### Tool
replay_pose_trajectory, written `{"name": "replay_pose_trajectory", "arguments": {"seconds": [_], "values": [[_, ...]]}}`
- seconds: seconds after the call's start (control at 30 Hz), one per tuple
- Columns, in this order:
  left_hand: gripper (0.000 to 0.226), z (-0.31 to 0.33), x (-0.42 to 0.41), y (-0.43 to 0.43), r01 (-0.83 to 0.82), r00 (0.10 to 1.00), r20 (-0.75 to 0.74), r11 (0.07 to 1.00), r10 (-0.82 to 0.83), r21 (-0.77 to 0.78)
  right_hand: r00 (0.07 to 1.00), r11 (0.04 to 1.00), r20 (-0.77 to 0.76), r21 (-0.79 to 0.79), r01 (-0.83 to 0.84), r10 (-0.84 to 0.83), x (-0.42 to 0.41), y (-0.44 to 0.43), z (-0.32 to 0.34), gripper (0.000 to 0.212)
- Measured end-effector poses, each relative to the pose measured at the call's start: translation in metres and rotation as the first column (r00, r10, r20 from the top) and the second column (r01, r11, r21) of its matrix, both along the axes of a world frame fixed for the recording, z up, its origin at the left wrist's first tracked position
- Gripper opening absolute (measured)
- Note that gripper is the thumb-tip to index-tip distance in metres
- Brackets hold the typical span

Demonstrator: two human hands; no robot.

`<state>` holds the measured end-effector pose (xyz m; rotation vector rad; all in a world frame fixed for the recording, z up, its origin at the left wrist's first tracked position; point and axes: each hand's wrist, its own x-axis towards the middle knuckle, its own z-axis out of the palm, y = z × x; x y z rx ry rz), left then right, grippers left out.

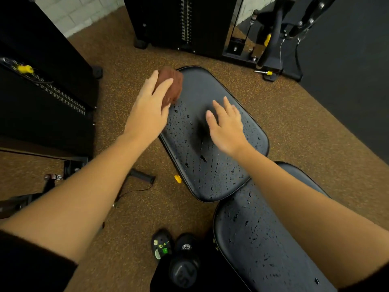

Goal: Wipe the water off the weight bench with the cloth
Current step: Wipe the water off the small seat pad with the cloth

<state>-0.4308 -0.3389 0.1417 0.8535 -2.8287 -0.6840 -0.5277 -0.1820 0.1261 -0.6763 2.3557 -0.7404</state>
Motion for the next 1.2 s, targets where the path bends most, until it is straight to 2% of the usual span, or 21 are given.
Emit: {"name": "replay_pose_trajectory", "arguments": {"seconds": [0.07,0.13,0.23,0.3,0.4,0.47,0.7,0.9,1.0,1.2], "values": [[0.051,-0.011,-0.007,-0.010,0.081,0.985,0.162,0.991,-0.064,-0.104,0.971,0.988,-0.197,0.101,-0.114,0.132,-0.006,0.003,-0.014,0.051],[0.052,-0.017,-0.014,-0.011,0.125,0.976,0.198,0.978,-0.090,-0.167,0.926,0.963,-0.289,0.190,-0.192,0.241,-0.011,0.003,-0.021,0.052],[0.053,-0.023,-0.015,0.003,0.136,0.982,0.153,0.979,-0.112,-0.154,0.885,0.927,-0.334,0.300,-0.225,0.323,-0.014,0.004,-0.029,0.053],[0.054,-0.029,-0.004,0.016,0.222,0.970,0.139,0.964,-0.202,-0.147,0.878,0.919,-0.342,0.324,-0.225,0.336,-0.014,0.004,-0.033,0.053],[0.055,-0.036,0.008,0.020,0.357,0.929,0.178,0.913,-0.325,-0.197,0.874,0.914,-0.345,0.336,-0.226,0.343,-0.013,0.004,-0.036,0.053],[0.057,-0.035,0.005,0.010,0.397,0.911,0.218,0.887,-0.349,-0.237,0.876,0.915,-0.341,0.334,-0.226,0.341,-0.013,0.002,-0.036,0.053],[0.057,-0.028,-0.019,-0.007,0.216,0.968,0.180,0.949,-0.176,-0.231,0.879,0.920,-0.342,0.322,-0.223,0.333,-0.013,0.001,-0.038,0.053],[0.058,-0.038,0.012,0.011,0.387,0.919,0.175,0.893,-0.353,-0.230,0.892,0.936,-0.327,0.266,-0.231,0.313,-0.013,0.003,-0.041,0.054],[0.059,-0.035,0.013,0.003,0.408,0.908,0.217,0.873,-0.358,-0.267,0.900,0.943,-0.314,0.235,-0.235,0.303,-0.012,0.003,-0.042,0.055],[0.056,-0.030,0.009,0.005,0.223,0.970,0.149,0.951,-0.194,-0.212,0.896,0.940,-0.313,0.232,-0.249,0.315,-0.013,0.006,-0.045,0.056]]}}
